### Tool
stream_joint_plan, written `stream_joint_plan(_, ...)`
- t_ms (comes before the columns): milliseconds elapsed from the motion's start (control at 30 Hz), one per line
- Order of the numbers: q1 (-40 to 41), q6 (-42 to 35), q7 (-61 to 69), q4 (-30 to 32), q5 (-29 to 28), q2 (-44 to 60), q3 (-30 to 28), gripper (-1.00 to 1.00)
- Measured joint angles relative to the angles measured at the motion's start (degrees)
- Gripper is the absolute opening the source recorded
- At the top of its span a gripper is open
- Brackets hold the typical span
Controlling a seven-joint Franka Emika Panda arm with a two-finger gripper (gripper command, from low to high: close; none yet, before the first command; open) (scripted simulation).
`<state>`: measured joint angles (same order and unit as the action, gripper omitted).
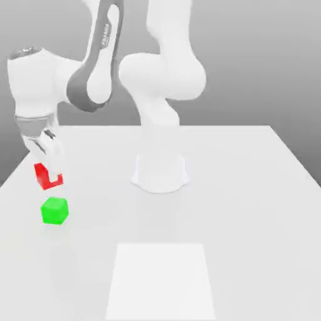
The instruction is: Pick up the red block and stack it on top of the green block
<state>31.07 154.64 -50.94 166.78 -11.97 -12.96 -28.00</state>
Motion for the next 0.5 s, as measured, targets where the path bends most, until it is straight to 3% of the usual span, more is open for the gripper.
stream_joint_plan(233,-3.5,6.6,4.9,-0.3,7.1,7.0,-1.7,-1.0)
stream_joint_plan(400,-5.1,12.5,10.6,-0.1,15.3,13.5,-1.1,-1.0)
stream_joint_plan(433,-5.0,13.5,11.7,0.0,16.8,14.5,-0.6,1.0)
stream_joint_plan(500,-5.0,13.5,11.7,0.0,16.8,14.5,-0.6,1.0)
